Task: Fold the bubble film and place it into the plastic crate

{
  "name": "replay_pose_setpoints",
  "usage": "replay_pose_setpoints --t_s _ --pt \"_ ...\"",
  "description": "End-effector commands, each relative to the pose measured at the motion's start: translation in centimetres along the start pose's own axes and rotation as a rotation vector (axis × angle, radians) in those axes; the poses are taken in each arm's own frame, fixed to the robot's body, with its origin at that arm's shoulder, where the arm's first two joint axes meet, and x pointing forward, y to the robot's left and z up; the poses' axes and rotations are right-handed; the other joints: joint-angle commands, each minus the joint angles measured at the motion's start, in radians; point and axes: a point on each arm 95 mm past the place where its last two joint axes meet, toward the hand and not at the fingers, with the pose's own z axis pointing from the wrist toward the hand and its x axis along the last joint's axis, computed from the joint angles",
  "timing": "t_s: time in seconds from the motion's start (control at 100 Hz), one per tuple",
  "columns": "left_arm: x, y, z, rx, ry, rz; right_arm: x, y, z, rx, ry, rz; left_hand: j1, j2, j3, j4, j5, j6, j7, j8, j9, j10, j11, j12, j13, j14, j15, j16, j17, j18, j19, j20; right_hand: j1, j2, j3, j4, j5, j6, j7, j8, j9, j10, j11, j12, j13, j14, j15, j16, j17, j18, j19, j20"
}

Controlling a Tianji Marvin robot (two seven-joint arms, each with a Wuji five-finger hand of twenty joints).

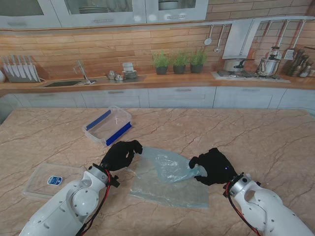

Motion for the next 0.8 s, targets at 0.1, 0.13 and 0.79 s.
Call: replay_pose_setpoints --t_s 0.1,0.13,0.79 --pt "0.1 0.6 -1.6 -0.021 0.003 -0.01 0.5 0.0 -0.8 0.012 0.021 -0.014 0.0 -0.053 0.04 -0.023 0.021 -0.034 -0.017 -0.01 0.023 -0.025 -0.007 -0.001 0.026 -0.017 0.008 -0.005 -0.007 0.007 -0.007 0.018 -0.032 0.009 -0.085 0.041 -0.043 0.009 -0.035 0.02 -0.046 0.018 -0.016 0.009 -0.041 -0.012 -0.018 -0.009 -0.02 0.003 -0.036 0.035" --pt "0.2 0.5 -1.8 -0.027 0.004 -0.009 0.5 0.0 -0.9 0.014 0.022 -0.017 0.0 -0.054 0.041 -0.023 0.022 -0.034 -0.017 -0.011 0.023 -0.025 -0.008 -0.002 0.027 -0.017 0.009 -0.005 -0.007 0.007 -0.007 0.018 -0.037 0.013 -0.096 0.042 -0.049 0.001 -0.038 0.021 -0.054 0.021 -0.018 0.008 -0.044 -0.011 -0.019 -0.009 -0.021 0.003 -0.039 0.036" --pt "0.5 0.4 -4.4 -0.163 0.042 0.013 1.7 3.1 -3.6 -0.207 -0.001 -0.046 -0.007 -0.055 0.043 -0.024 0.032 -0.042 -0.023 -0.023 0.037 -0.025 -0.024 0.001 0.031 -0.014 0.011 -0.006 -0.037 0.019 -0.033 0.023 -0.153 0.175 -0.204 0.073 -0.138 0.059 -0.166 -0.058 -0.129 0.042 -0.027 0.012 -0.066 -0.004 -0.028 0.006 -0.029 0.0 -0.072 0.07"
